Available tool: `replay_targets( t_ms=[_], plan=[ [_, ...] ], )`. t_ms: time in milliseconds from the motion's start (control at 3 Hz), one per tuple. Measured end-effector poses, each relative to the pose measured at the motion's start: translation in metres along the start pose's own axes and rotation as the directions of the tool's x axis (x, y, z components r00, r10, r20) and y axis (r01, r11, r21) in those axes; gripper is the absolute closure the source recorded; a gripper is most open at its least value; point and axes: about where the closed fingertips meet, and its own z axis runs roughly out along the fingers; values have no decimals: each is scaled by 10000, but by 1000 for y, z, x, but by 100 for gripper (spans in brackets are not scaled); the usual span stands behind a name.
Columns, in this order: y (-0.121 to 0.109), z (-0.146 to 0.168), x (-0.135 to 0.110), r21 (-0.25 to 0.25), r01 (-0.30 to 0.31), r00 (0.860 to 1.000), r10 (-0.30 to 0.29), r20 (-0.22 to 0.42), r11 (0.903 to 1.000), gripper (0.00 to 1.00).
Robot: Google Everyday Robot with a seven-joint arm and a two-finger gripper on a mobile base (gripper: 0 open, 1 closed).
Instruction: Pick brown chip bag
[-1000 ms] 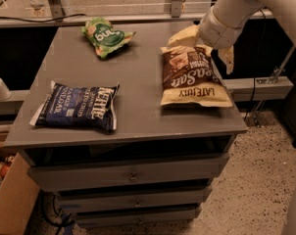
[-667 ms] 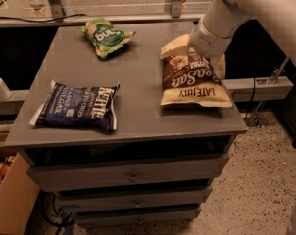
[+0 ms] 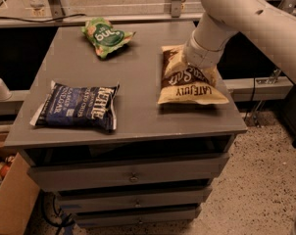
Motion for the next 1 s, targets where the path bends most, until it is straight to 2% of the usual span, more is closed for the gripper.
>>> replay_targets(
  t_ms=[667,1000],
  plan=[
    [1,-4,0,-81,-15,10000,14,-85,10000,79],
    [0,-7,1,-81,-15,10000,14,-85,10000,99]
  ],
)
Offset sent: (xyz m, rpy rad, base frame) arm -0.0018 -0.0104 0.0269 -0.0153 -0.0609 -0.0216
